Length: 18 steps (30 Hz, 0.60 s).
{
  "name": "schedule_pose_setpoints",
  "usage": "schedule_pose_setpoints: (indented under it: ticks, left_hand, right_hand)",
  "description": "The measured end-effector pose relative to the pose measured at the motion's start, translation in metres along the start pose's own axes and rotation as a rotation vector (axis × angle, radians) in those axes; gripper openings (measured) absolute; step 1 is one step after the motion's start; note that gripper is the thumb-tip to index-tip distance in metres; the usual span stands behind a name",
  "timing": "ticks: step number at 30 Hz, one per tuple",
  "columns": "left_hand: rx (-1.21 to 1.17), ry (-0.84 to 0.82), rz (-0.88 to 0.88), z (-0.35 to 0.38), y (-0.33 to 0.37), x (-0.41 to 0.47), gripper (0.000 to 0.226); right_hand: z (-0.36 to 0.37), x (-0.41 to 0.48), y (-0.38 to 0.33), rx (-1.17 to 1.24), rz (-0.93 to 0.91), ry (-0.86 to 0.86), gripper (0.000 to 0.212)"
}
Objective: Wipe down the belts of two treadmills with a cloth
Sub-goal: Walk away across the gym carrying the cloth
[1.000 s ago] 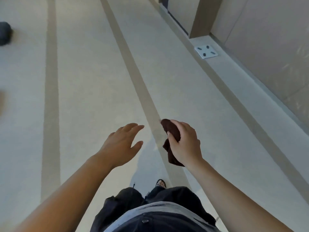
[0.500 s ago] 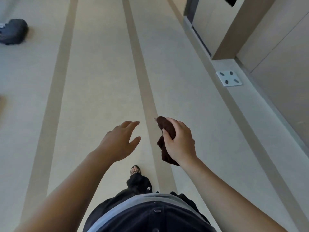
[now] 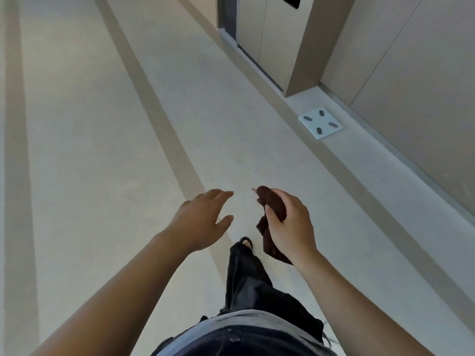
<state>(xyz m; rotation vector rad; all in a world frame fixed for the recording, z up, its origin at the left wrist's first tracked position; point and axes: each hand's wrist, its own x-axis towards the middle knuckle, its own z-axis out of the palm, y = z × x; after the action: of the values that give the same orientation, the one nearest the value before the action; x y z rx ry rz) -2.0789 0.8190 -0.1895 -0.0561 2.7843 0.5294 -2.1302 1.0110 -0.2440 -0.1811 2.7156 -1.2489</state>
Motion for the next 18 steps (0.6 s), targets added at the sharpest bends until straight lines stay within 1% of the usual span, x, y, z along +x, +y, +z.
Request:
schedule_pose_setpoints:
  ticks: [6, 13, 15, 18]
  left_hand:
    - [-0.038, 0.071, -0.142, -0.087, -0.053, 0.139, 0.055]
    - [-0.113, 0.215, -0.309, -0.168, -0.124, 0.257, 0.055]
    - [-0.116, 0.239, -0.324, -0.189, -0.148, 0.3, 0.055]
    - [-0.102, 0.247, -0.283, -0.224, -0.184, 0.38, 0.055]
  right_hand:
    - [0.024, 0.189, -0.058, -0.01, -0.122, -0.11, 0.036]
    - [0.073, 0.37, -0.132, 0.002, -0.243, -0.26, 0.034]
    - [0.089, 0.422, -0.146, 0.005, -0.26, -0.267, 0.034]
    - [0.112, 0.503, -0.162, 0.006, -0.246, -0.236, 0.035]
